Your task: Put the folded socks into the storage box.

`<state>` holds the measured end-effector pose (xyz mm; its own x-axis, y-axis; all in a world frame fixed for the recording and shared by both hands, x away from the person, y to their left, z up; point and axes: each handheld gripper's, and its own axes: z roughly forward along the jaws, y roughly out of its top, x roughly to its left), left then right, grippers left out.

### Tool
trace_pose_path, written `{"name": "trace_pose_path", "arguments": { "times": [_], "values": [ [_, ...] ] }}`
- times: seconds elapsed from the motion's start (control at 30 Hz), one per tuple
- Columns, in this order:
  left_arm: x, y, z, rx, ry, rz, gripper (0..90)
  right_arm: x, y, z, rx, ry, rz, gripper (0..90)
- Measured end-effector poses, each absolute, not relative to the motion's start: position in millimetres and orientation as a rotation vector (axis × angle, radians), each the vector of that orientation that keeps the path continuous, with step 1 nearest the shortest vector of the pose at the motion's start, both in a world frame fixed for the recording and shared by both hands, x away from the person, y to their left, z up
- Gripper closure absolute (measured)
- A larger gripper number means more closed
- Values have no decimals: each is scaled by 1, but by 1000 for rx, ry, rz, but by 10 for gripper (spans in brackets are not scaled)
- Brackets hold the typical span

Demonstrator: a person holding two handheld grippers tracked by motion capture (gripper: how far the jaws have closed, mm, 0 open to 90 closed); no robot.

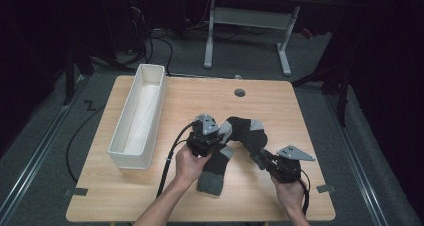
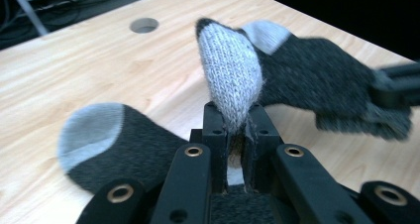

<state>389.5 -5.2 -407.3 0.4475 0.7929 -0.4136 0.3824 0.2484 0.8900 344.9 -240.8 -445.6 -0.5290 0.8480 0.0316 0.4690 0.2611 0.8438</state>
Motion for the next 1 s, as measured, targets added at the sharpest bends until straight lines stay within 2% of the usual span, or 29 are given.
{"name": "trace_pose_path", "arguments": {
  "times": [0.57,1.0],
  "values": [
    [407,19,-396,1319,1204,442,823,325,-201,-447,1057,2234,1230,786],
    [421,33,-403,1308,1261,495,823,322,-170,-449,981,2332,1249,777]
  ]
}}
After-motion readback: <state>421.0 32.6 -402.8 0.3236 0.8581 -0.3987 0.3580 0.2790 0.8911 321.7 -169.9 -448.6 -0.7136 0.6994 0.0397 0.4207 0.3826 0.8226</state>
